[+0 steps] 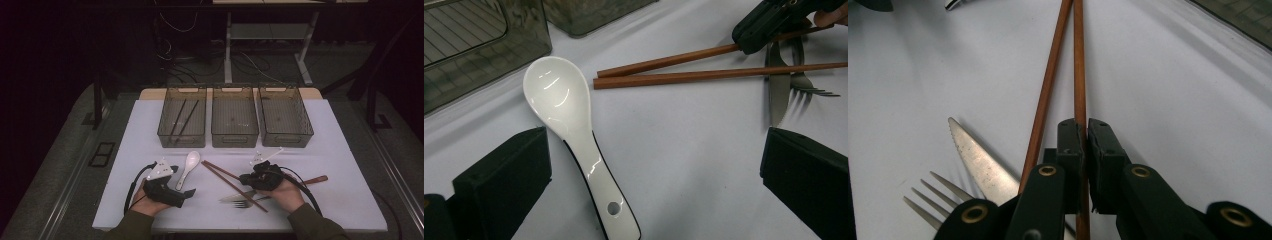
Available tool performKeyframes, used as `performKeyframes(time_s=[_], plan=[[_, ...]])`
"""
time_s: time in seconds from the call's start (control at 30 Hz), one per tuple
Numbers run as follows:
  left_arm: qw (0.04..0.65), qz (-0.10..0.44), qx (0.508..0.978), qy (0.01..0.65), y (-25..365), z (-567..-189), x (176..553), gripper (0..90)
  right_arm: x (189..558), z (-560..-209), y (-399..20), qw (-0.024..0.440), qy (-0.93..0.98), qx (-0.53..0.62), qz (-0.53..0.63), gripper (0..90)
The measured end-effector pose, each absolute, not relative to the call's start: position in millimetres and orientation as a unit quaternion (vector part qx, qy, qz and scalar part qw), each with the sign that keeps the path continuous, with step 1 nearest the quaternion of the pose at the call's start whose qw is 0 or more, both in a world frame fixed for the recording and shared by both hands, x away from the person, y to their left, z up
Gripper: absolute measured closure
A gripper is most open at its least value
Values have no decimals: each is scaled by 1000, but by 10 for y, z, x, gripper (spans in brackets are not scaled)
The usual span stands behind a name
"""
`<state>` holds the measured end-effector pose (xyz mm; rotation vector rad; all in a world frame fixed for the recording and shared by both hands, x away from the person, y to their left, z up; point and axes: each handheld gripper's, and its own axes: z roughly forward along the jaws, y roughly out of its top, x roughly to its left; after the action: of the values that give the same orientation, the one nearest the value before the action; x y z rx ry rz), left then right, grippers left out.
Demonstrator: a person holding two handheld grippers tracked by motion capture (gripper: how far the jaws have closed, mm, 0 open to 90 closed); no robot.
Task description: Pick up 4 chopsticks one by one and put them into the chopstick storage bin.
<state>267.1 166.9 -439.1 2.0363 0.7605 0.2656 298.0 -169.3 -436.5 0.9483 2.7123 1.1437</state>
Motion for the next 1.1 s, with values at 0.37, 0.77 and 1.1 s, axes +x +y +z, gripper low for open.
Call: performKeyframes(time_s=[0.37,0.77,1.1], plan=[[459,108,827,307,1670,-4389,2670,0,2975,-4286,-1773,27,874,303,378,846],[459,107,827,306,1666,-4388,2668,0,2960,-4190,-1884,30,869,304,390,847],[459,107,828,305,1665,-4388,2667,0,2966,-4127,-1983,36,865,304,399,847]])
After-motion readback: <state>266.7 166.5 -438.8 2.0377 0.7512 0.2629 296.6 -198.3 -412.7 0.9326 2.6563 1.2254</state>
